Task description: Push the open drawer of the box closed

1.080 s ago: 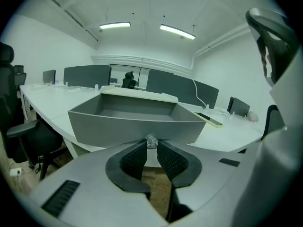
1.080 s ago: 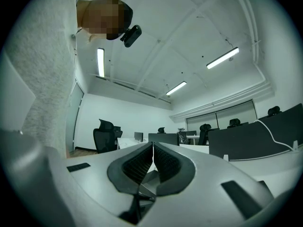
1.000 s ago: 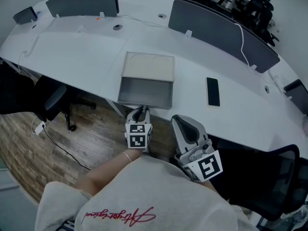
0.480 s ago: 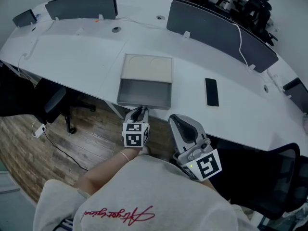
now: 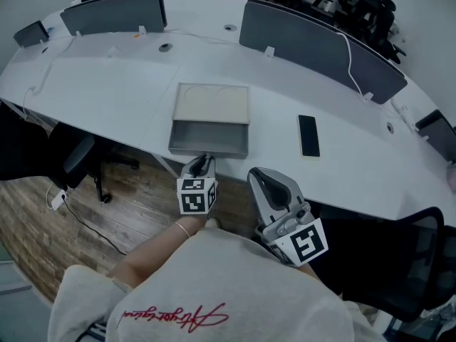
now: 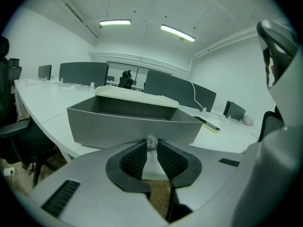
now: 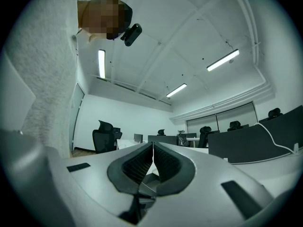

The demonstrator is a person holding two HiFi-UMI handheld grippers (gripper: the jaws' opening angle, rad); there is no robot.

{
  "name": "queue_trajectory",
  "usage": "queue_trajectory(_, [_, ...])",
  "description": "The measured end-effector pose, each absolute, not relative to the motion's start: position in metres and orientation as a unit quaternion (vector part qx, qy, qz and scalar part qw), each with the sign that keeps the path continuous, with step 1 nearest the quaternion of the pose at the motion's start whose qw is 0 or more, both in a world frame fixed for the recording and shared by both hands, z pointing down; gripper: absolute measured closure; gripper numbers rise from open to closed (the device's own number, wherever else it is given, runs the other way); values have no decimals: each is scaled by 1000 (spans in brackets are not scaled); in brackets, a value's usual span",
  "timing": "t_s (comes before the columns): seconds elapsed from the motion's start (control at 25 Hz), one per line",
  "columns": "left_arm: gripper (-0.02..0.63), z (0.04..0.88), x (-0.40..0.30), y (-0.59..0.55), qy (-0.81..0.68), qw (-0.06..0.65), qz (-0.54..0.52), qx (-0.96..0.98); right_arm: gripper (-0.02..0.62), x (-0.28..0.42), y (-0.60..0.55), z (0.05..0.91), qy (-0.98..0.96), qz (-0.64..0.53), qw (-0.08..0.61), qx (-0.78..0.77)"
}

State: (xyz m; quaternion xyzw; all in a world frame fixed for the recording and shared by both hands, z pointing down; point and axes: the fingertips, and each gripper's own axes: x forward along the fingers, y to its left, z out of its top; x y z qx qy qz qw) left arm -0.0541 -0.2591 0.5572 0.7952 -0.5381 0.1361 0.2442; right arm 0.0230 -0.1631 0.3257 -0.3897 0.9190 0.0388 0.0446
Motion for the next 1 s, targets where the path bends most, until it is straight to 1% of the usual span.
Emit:
queue_trajectory(0.4, [527, 557, -53, -267, -535, 250, 129, 797, 577, 25, -170, 324, 919, 38, 39, -390])
queue_trajectory(1.0, [527, 557, -54, -278, -534, 254, 125, 797, 577, 29, -178, 321, 917, 44, 47, -394])
